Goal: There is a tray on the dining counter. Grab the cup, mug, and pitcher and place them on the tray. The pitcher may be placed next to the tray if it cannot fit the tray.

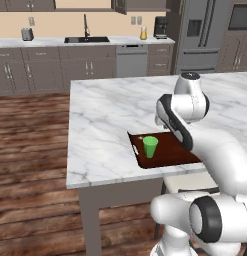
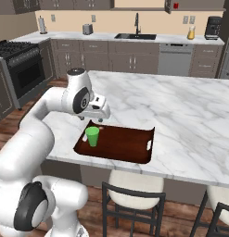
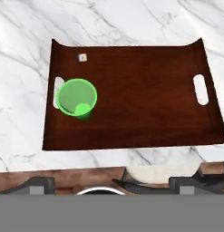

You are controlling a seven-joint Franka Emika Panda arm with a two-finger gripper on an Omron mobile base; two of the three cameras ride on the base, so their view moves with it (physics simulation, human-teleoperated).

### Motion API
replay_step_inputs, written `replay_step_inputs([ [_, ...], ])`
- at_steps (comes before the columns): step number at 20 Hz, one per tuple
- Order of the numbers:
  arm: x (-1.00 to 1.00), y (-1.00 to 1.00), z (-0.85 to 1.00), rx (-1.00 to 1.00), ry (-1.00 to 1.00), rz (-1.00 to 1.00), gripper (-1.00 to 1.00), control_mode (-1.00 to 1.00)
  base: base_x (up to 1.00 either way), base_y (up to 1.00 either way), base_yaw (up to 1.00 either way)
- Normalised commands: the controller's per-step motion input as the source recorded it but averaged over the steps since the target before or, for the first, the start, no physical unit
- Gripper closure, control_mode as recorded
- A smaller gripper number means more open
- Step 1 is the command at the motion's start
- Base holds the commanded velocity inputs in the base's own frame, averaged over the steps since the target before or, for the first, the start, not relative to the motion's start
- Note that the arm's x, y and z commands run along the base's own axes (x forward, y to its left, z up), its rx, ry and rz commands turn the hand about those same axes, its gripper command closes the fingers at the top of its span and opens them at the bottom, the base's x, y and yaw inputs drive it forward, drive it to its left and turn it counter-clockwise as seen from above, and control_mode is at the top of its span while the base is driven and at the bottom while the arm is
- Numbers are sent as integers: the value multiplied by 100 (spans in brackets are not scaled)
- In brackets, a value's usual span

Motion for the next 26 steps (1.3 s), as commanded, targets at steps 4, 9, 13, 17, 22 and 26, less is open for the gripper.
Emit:
replay_step_inputs([
  [4, -51, -7, 43, -1, 13, 1, -100, -100, 0, 0, 0],
  [9, -64, -17, 26, 0, 13, 0, -100, -100, 0, 0, 0],
  [13, -56, -9, 20, 1, 5, 0, -100, -100, 0, 0, 0],
  [17, -44, 0, 16, 0, 0, 0, -100, -100, 0, 0, 0],
  [22, -37, 0, 18, 1, 0, 0, -100, -100, 0, 0, 0],
  [26, -46, 0, 10, 0, 0, 0, -100, -100, 0, 0, 0],
])
